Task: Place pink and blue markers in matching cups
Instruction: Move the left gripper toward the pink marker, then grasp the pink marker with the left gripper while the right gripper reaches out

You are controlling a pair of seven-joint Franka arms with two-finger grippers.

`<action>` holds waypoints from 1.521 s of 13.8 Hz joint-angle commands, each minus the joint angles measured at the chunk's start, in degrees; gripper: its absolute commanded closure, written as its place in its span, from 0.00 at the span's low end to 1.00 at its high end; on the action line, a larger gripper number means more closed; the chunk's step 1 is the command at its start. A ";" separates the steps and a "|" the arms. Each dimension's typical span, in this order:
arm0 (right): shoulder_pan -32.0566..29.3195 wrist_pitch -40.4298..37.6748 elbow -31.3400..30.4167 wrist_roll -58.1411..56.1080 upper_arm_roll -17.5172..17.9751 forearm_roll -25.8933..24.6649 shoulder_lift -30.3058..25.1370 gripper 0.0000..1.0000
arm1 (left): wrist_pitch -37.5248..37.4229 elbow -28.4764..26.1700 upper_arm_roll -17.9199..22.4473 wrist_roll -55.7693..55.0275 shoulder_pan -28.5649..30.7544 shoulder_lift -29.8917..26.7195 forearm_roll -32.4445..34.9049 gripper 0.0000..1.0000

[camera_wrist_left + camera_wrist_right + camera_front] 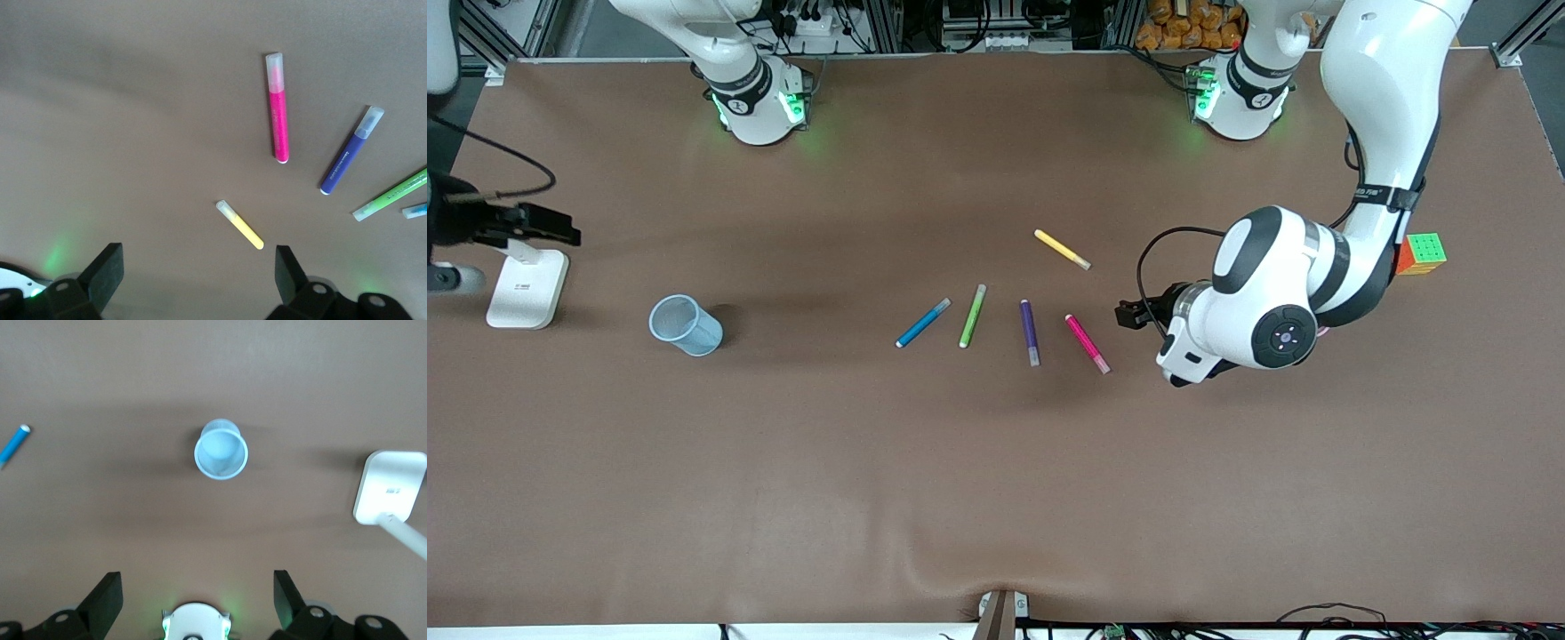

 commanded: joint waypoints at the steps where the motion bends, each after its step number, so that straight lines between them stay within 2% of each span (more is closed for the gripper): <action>1: -0.89 -2.94 2.53 -1.10 0.44 -1.33 3.91 0.00 | 0.38 1.29 0.14 -0.59 -0.01 1.42 -0.91 0.00; 4: -2.03 -3.81 2.27 -1.72 0.18 -1.07 5.59 0.00 | 2.22 1.29 0.14 -0.85 -0.27 2.21 -1.09 0.00; 6: -2.82 -7.57 1.83 1.69 0.18 -0.46 5.76 0.00 | 3.10 1.38 0.05 -0.94 -0.27 3.44 -1.61 0.00; 10: 1.39 -10.58 2.00 20.23 0.62 -0.19 5.59 0.00 | 3.11 4.26 0.05 -3.12 -0.97 6.68 -1.79 0.00; 13: 3.24 -9.63 2.53 22.27 0.62 -0.10 5.67 0.00 | 5.11 6.56 0.57 -7.00 -4.39 10.12 -1.70 0.00; 16: 5.44 -3.57 2.53 28.05 0.62 2.00 6.11 0.00 | 7.93 6.47 0.58 -7.00 -4.40 13.02 -2.66 0.00; 19: 7.63 -3.55 1.83 31.32 0.62 2.53 6.90 0.00 | 9.77 6.47 0.66 -7.61 -3.88 15.48 -5.39 0.00; 21: 9.04 -3.38 0.96 34.12 0.62 5.07 6.91 0.00 | 11.97 6.56 1.01 -10.93 -3.88 16.80 -6.88 0.00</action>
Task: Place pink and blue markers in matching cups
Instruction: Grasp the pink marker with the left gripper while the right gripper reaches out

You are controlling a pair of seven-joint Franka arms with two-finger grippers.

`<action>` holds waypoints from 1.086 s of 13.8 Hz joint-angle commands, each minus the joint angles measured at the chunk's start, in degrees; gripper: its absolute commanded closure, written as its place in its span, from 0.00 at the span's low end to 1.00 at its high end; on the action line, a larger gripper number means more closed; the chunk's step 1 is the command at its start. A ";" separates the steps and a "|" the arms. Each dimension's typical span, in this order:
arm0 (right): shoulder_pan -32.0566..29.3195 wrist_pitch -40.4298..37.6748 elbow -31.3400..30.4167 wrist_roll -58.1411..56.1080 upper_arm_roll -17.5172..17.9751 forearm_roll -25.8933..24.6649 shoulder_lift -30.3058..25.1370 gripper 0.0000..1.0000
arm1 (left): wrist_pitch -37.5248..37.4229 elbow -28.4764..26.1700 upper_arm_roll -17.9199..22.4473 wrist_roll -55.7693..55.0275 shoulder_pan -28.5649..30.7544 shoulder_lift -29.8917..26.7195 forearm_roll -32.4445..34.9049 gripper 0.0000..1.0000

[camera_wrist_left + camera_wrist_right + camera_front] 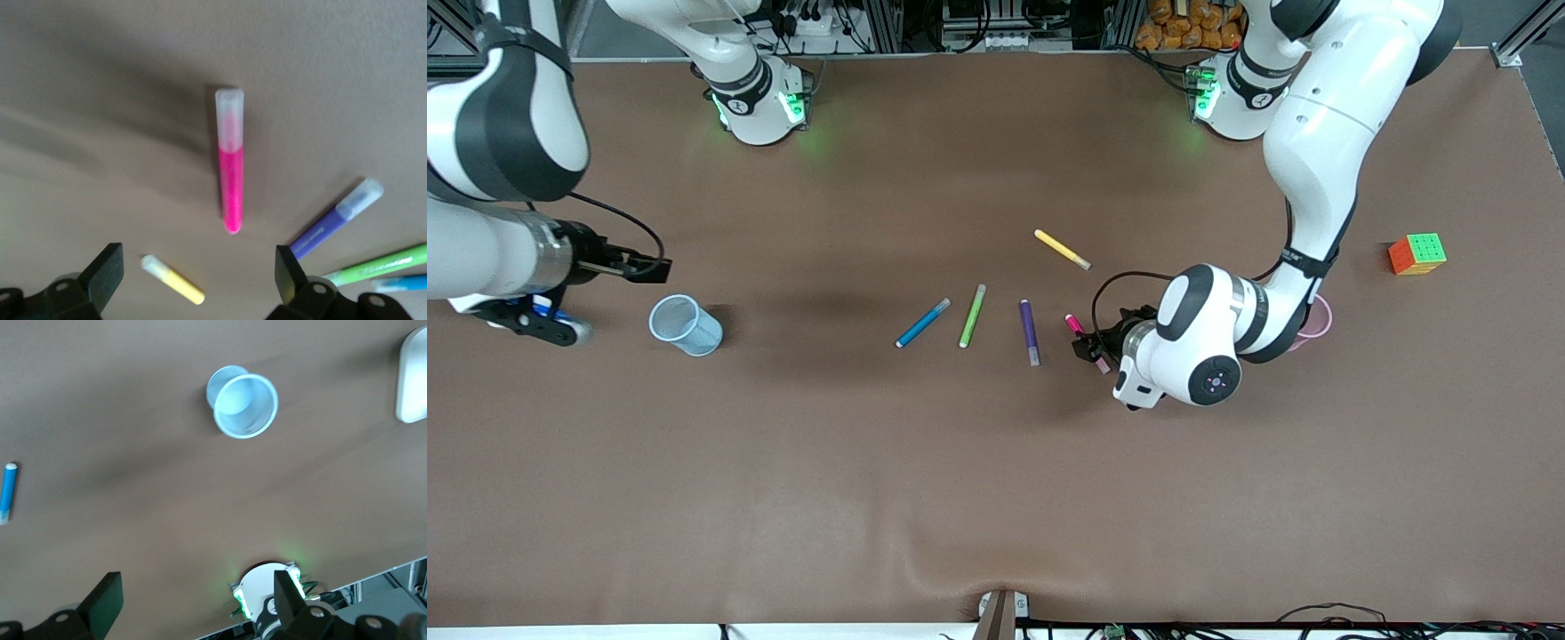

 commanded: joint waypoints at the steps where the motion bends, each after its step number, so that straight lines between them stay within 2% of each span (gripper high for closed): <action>1: 2.12 0.29 -0.28 6.86 -0.20 3.22 0.39 0.00 | 2.74 1.93 0.82 -5.35 -0.62 2.19 -1.72 0.00; 3: 6.07 1.69 -0.63 16.16 -0.20 4.55 0.30 0.00 | 4.94 2.37 1.88 -6.51 -0.89 2.98 -1.81 0.00; 7: 17.05 9.06 -4.31 32.00 -0.20 4.90 0.21 0.00 | 6.79 4.04 1.97 -8.27 -0.89 4.82 -1.89 0.17; 11: 22.24 14.77 -11.59 37.56 -0.20 4.99 -0.05 0.00 | 7.59 3.96 1.97 -9.24 -1.68 5.44 -1.81 0.21; 12: 22.96 16.97 -12.75 40.36 -0.11 4.99 -0.05 0.00 | 7.59 3.96 1.97 -8.98 -1.60 5.79 -1.89 0.27; 15: 26.12 19.54 -13.54 45.91 -0.20 4.90 0.47 0.00 | 7.59 4.04 1.97 -8.45 -1.60 6.41 -1.81 0.58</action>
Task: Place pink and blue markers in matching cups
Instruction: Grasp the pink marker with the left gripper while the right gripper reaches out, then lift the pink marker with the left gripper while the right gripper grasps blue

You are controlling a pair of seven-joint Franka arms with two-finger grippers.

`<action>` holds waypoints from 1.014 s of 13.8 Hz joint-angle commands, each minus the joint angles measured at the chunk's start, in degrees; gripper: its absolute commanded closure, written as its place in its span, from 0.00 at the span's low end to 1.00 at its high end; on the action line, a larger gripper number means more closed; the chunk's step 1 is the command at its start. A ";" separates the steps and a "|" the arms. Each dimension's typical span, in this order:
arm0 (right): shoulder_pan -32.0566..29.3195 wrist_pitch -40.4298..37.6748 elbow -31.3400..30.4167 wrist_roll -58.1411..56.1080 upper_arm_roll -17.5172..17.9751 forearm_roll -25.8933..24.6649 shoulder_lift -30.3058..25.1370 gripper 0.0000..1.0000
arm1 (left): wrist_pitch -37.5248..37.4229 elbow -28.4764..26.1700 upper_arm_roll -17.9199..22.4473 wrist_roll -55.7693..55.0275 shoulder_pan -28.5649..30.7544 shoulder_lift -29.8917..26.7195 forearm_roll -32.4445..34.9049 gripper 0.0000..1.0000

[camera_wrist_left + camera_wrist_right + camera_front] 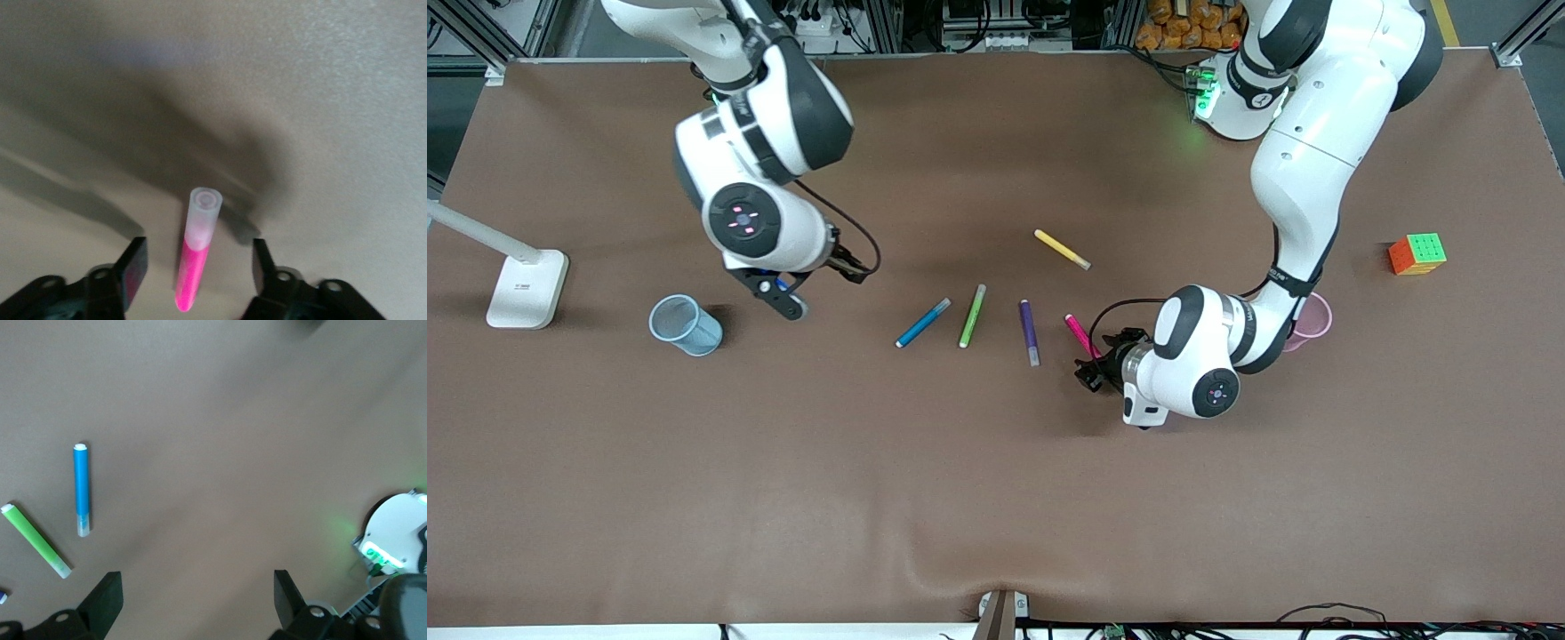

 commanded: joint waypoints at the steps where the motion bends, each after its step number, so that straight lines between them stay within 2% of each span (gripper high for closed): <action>1: 2.07 2.55 -1.97 3.73 -0.54 0.21 -0.66 0.00 | 0.17 1.78 0.43 0.12 -0.55 1.40 -1.25 0.74; 3: 2.34 5.53 -3.90 3.82 -0.54 0.21 -0.75 0.00 | 0.26 1.78 0.43 -0.23 -0.55 1.40 -1.25 1.00; 8: 3.12 22.57 -10.15 7.92 -0.54 0.30 2.49 0.00 | 0.53 1.69 0.43 -0.76 -0.55 0.79 -1.07 1.00; 12: 7.78 29.18 -10.15 17.77 -0.54 0.21 6.89 0.00 | -0.35 1.35 0.52 -0.85 1.12 -3.94 -0.63 1.00; 14: 8.66 30.67 -9.98 18.32 -0.54 0.21 8.21 0.00 | -3.41 1.34 0.96 -1.11 2.00 -7.19 -0.54 1.00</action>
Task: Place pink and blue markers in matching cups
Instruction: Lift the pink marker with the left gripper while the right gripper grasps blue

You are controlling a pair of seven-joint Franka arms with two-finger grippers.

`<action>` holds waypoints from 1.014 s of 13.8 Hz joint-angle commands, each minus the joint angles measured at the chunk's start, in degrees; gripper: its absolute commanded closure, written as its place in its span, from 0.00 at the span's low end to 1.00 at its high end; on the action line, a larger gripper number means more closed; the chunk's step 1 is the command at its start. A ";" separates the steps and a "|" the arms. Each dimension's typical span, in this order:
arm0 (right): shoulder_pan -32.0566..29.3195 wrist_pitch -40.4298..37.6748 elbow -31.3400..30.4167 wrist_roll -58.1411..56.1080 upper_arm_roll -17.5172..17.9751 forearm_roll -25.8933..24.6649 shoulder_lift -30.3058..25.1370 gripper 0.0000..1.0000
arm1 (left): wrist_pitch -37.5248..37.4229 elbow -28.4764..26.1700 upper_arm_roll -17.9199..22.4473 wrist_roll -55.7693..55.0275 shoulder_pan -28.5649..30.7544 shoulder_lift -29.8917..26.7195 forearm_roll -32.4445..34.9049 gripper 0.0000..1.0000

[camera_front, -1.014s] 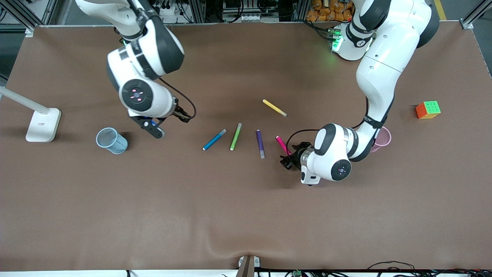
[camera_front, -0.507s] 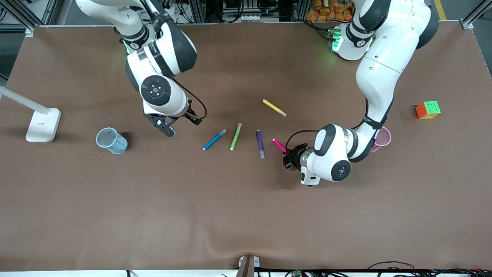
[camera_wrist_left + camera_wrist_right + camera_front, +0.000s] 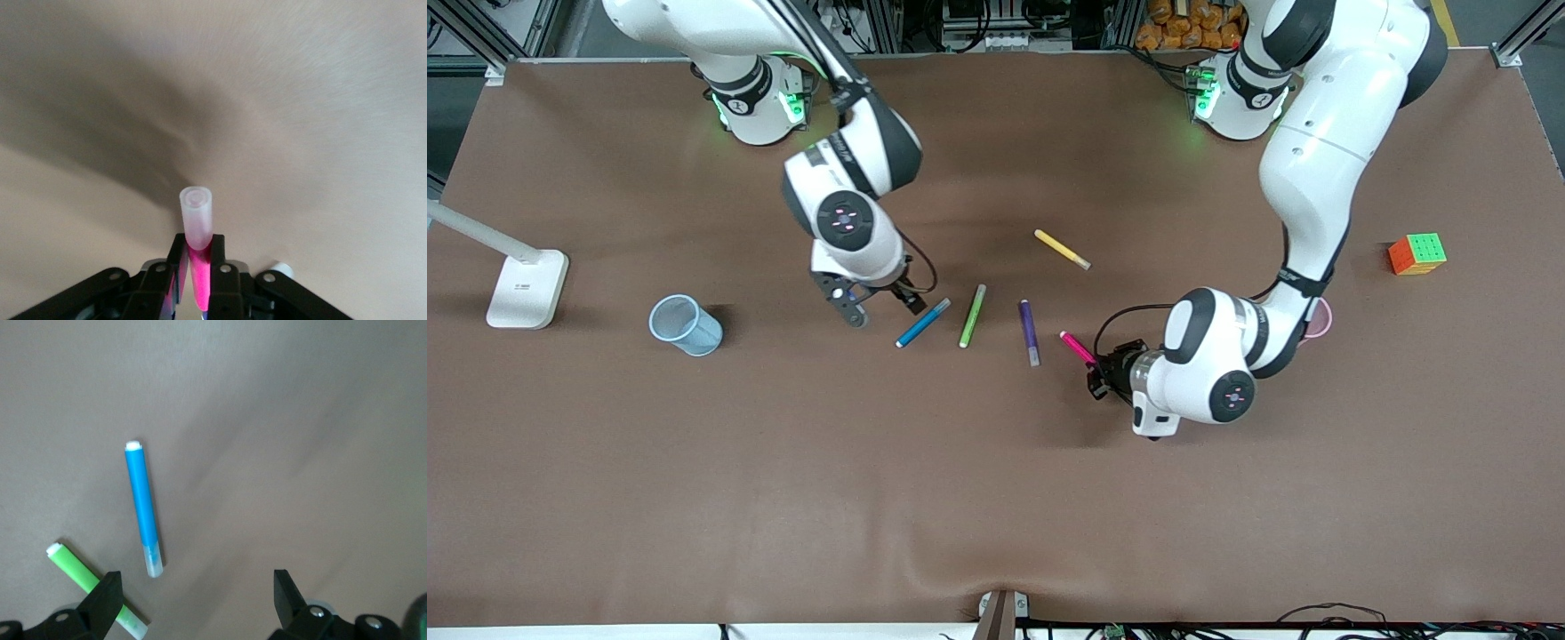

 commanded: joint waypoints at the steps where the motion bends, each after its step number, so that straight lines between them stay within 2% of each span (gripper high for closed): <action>1: 1.58 2.09 0.29 1.72 -0.46 0.16 1.32 0.00 | -5.30 -1.23 1.00 -0.91 1.63 -6.50 -0.14 1.00; 5: 3.51 6.91 0.12 5.55 -0.55 0.08 3.25 0.00 | -12.43 -1.23 0.92 -0.56 3.83 -13.45 5.21 1.00; 7: 5.36 9.91 0.12 9.88 -0.64 -0.71 4.84 0.00 | -14.37 -1.23 0.92 -0.38 4.45 -15.73 6.89 1.00; 10: 5.36 10.01 0.03 10.07 -0.72 -1.15 5.54 0.01 | -15.43 -1.23 0.92 1.19 5.67 -18.46 10.04 1.00; 11: 5.36 10.09 0.03 10.07 -0.72 -1.76 5.81 0.06 | -15.52 -1.31 0.92 2.86 6.12 -19.17 11.19 1.00; 14: 5.36 13.51 0.03 10.07 -0.72 -2.56 8.26 0.12 | -17.80 -1.40 0.92 8.13 8.22 -21.80 12.34 1.00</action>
